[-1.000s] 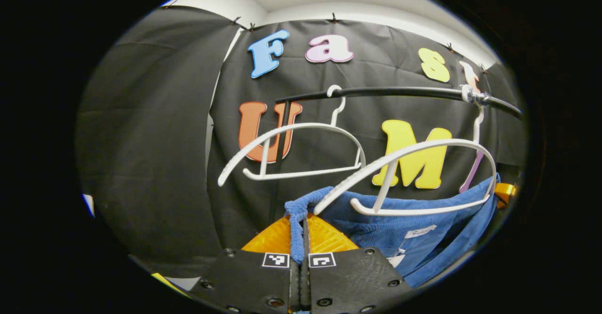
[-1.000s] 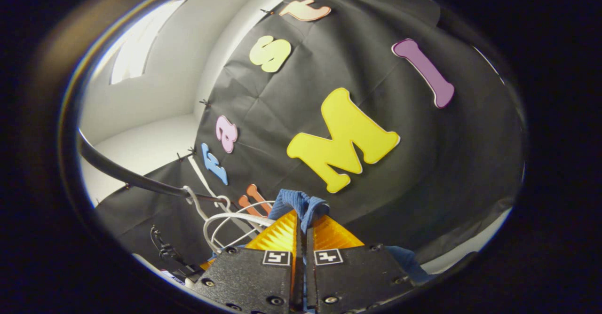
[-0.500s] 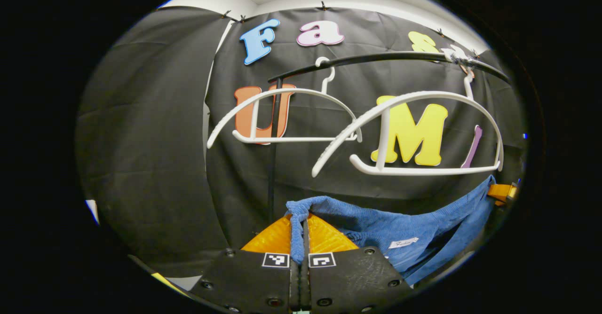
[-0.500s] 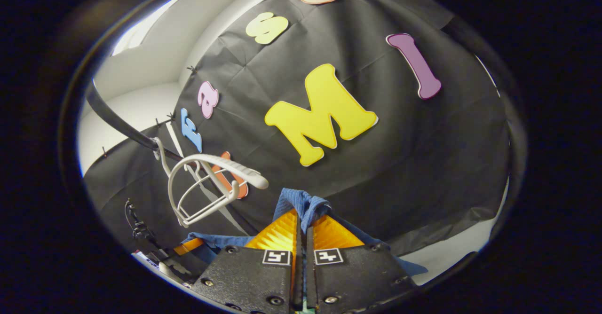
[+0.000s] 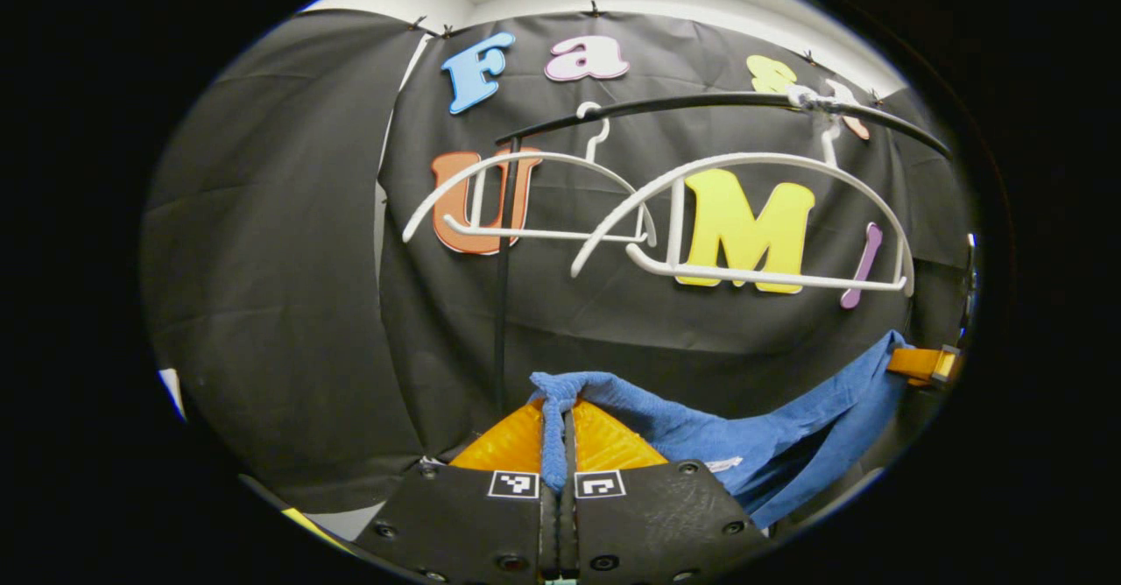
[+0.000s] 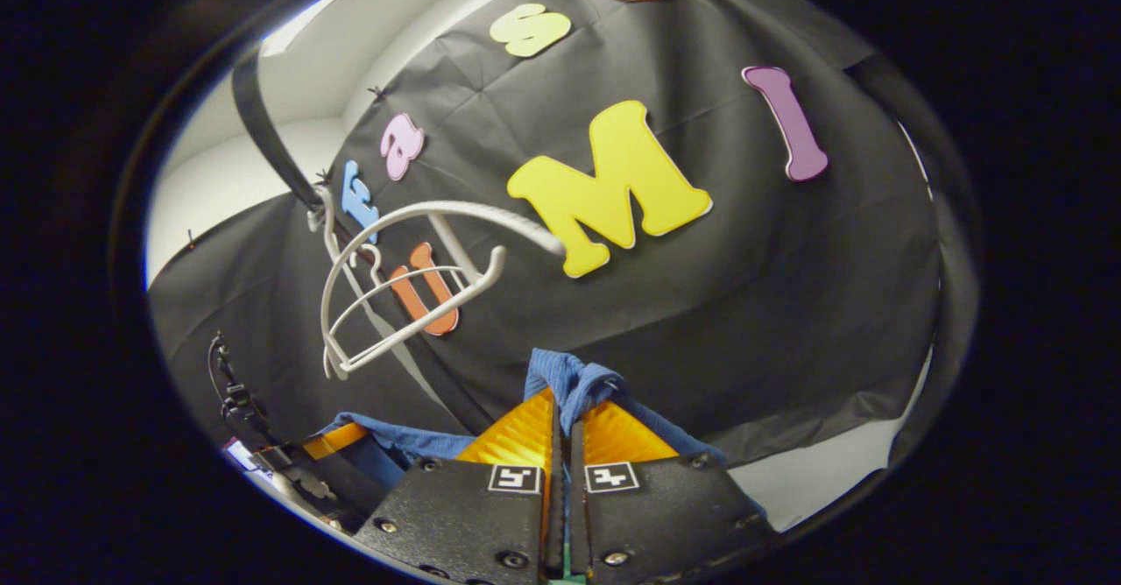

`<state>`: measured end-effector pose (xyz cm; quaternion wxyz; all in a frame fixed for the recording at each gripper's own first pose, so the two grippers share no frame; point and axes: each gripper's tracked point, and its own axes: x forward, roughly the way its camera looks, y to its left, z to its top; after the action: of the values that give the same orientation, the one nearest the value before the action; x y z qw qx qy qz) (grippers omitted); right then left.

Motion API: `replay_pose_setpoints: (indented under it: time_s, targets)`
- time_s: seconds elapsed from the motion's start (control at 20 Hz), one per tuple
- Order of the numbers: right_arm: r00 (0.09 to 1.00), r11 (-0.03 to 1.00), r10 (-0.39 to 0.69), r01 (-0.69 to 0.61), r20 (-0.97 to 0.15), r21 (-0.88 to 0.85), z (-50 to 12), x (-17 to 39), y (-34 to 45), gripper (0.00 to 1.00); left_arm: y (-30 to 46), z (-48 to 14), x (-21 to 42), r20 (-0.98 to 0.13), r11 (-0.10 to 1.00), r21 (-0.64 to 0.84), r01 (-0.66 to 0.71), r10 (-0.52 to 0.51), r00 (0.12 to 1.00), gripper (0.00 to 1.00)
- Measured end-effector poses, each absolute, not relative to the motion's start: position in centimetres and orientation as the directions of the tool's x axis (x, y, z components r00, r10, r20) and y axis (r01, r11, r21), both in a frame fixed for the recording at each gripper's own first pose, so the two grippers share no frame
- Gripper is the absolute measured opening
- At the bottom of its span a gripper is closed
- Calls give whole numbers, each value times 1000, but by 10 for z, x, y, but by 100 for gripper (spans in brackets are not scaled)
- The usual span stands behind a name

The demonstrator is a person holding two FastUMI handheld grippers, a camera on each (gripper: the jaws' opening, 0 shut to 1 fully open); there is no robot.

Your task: Grasp the clothes on the hanger with both hands and then place them into the laundry hamper below.

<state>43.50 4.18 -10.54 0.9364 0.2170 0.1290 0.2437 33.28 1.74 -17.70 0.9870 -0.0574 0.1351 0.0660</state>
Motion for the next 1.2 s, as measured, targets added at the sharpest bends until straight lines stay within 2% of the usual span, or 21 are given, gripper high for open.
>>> replay_pose_setpoints:
  time_s: [0.7, 1.0, 1.2]
  targets:
    - [763, 785, 608, -536, -219, 310, -128, 356, 167, 6, -19, -180, 288, -288, 995, -86, -43, 16, 958, 1]
    - [725, 792, 611, -556, -318, 253, -179, 335, 187, 6, -29, -219, 278, -314, 991, -128, -30, -12, 949, 1]
    - [691, 807, 585, -545, -424, 227, -242, 329, 190, 6, -42, -269, 273, -376, 987, -157, -22, -39, 926, 1]
